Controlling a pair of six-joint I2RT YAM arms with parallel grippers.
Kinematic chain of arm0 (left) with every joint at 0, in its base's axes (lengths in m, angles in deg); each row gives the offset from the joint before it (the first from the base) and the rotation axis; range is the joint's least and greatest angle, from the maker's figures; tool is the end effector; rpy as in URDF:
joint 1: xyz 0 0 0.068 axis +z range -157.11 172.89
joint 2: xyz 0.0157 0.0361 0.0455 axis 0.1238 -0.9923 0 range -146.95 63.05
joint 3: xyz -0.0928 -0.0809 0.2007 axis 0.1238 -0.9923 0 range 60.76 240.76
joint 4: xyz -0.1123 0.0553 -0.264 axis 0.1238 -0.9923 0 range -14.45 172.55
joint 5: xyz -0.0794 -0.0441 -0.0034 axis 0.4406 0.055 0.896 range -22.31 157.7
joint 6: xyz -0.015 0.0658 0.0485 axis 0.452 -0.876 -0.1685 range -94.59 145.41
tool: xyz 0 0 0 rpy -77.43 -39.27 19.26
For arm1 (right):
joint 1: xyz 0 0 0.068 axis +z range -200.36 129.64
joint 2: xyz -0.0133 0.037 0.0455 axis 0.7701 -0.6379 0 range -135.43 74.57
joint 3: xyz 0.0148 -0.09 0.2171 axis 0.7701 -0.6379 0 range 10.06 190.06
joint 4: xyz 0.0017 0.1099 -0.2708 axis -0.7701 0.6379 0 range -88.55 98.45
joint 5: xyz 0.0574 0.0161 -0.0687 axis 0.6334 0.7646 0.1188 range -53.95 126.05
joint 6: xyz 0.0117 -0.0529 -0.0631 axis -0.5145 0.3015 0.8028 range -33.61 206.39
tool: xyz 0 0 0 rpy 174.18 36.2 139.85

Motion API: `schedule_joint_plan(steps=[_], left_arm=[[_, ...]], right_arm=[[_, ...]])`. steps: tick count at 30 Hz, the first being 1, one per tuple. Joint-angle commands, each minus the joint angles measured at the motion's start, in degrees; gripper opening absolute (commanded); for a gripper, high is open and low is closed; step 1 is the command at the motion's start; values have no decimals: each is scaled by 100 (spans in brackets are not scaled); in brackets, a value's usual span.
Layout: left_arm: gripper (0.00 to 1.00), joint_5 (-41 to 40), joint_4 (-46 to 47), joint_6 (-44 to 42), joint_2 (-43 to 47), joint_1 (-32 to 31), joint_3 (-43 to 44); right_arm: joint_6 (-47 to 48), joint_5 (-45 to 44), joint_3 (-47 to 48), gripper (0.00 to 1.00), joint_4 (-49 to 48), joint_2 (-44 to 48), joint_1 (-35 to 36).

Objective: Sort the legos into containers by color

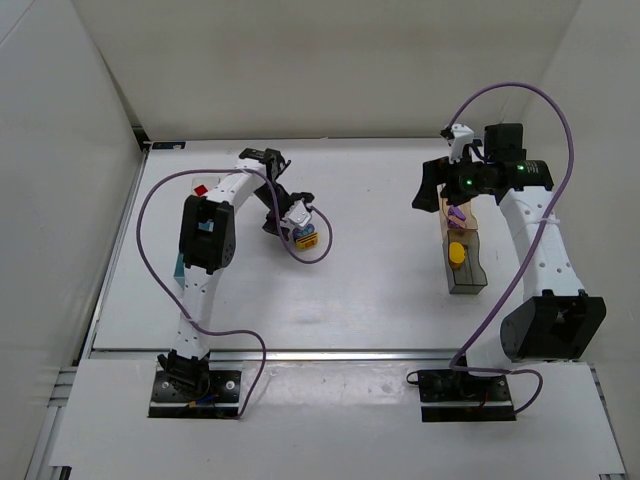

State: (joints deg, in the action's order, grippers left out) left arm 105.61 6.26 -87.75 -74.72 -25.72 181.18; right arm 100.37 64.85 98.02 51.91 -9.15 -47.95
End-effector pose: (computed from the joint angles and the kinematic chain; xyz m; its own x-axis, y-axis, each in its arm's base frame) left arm 0.4228 -0.1895 0.1084 0.5695 0.5735 -0.5888 0.7850 -0.5918 0.1829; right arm 0.3613 0.0501 0.3183 -0.6106 -0.2377 -0.7554 -0.5333 0.8286 0.1704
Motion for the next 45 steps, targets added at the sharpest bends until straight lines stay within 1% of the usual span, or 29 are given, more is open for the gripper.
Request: schedule_joint_plan(steps=[1, 6, 22, 25, 29, 31, 32, 33, 34, 35, 36, 37, 38, 39, 40, 41, 42, 43, 44, 45], left_arm=[[95, 94, -1784, -3168, 330, -46, -273], [97, 199, -1801, -3265, 401, -151, -440], [98, 445, -1775, -3493, 409, -503, -353], [97, 472, -1775, -3353, 383, -547, -283], [94, 507, -1749, -2844, 400, -582, -291], [94, 656, -1452, -2318, 488, -582, -474], [94, 787, -1285, -1819, 619, -582, -667], [94, 823, -1118, -1562, 699, -574, -782], [94, 893, -698, -1264, 873, -582, -905], [94, 928, -416, -878, 962, -591, -1037], [93, 963, -169, -169, 1041, -600, -1264], [92, 972, 251, 186, 1173, -600, -1354], [92, 955, 447, 511, 1217, -600, -1424], [91, 929, 605, 1193, 1261, -600, -1512], [90, 929, 955, 1513, 1314, -565, -1530], [91, 963, 1115, 1865, 1349, -556, -1609], [91, 964, 1308, 2477, 1411, -538, -1653], [91, 964, 1536, 2823, 1455, -521, -1714], [91, 894, 1991, 3113, 1490, -512, -1845], [92, 850, 2152, 3325, 1525, -503, -1908]], right_arm=[[-9, 12, 19, 96, -168, 75, -57], [-27, 3, -25, 96, -194, 93, -48], [-88, 30, -157, 97, -264, 154, -57], [-62, 3, -192, 97, -265, 190, -57], [-35, 3, -227, 97, -273, 216, -57], [-70, 38, -236, 97, -273, 225, -92], [-88, 73, -262, 97, -308, 234, -127], [-106, 82, -288, 97, -326, 242, -119], [-123, 91, -297, 97, -326, 251, -127], [-123, 100, -297, 97, -335, 260, -127], [-132, 117, -306, 97, -335, 251, -127], [-132, 126, -306, 97, -352, 243, -127], [-123, 135, -306, 97, -352, 242, -119], [-132, 144, -289, 97, -352, 234, -127], [-132, 161, -289, 97, -352, 208, -110], [-141, 179, -289, 97, -361, 207, -118], [-150, 214, -280, 97, -379, 190, -127], [-167, 231, -280, 97, -387, 172, -127], [-176, 240, -280, 97, -396, 163, -127], [-193, 249, -271, 97, -405, 146, -127]])
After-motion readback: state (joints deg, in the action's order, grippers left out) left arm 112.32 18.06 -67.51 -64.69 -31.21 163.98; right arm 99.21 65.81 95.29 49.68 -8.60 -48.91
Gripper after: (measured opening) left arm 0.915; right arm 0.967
